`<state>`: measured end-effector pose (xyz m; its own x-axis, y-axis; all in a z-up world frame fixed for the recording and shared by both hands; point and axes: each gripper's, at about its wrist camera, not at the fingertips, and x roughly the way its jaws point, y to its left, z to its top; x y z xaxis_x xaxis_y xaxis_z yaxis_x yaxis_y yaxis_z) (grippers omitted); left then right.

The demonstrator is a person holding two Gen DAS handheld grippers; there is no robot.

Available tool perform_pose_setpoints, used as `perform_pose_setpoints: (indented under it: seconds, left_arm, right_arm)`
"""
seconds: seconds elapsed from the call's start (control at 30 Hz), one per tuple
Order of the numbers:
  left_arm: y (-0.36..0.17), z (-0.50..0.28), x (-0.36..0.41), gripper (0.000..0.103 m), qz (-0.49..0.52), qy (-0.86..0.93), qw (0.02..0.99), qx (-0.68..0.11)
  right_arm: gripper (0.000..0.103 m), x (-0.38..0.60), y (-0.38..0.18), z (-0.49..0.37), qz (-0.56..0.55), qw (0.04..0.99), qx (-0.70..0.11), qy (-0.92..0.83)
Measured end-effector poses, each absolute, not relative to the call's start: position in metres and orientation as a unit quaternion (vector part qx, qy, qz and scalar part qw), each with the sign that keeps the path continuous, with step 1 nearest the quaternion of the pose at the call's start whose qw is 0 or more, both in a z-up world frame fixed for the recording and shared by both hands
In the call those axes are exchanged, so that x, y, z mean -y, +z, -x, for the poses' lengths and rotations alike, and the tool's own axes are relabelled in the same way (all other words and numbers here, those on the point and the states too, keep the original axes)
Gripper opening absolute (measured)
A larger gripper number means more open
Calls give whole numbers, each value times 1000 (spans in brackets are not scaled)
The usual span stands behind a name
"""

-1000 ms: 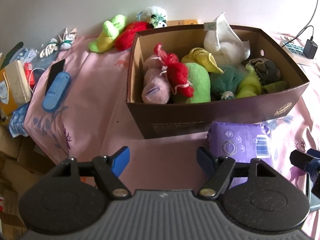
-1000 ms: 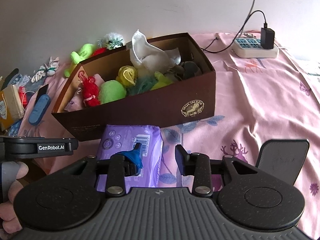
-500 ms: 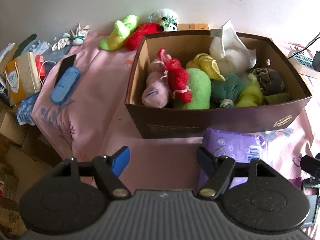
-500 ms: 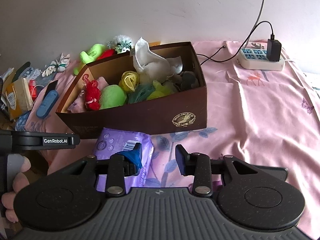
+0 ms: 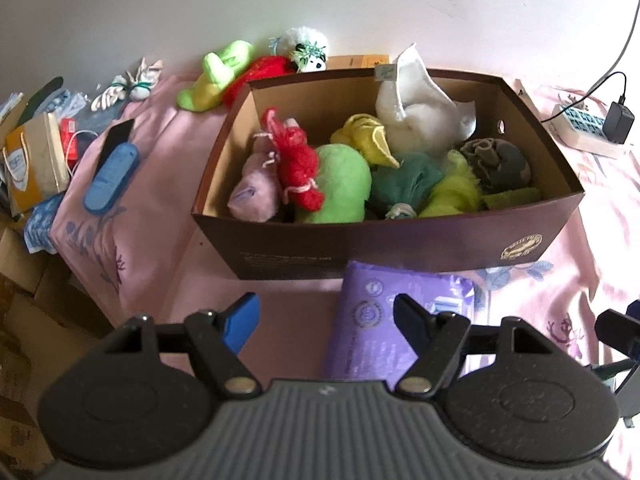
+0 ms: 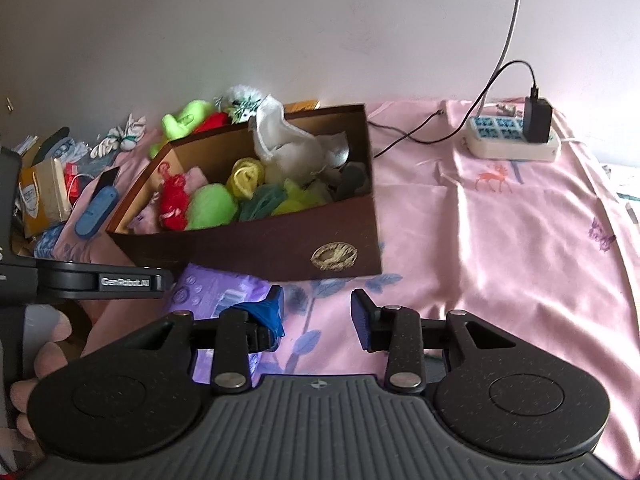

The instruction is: Organize soft objects

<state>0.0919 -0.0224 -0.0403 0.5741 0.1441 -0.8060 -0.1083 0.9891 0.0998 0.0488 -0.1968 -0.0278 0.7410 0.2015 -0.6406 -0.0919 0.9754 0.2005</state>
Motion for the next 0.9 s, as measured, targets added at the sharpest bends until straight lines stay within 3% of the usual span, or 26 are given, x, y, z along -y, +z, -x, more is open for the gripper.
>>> perform_pose_setpoints:
  seconds: [0.3,0.57,0.9]
  left_arm:
    - [13,-105,13,76,-19,107,913,-394]
    - [75,-113,-16,76,-66,142,932,-328]
    - [88,-112,-50,77,-50,117,936,-327]
  right_arm:
    - [21,189,29,-73,-44,963,-264,34]
    - [22,185,74,-84,-117,970,-207,50]
    - [24,152,66,-86,-99,967,-233,-7]
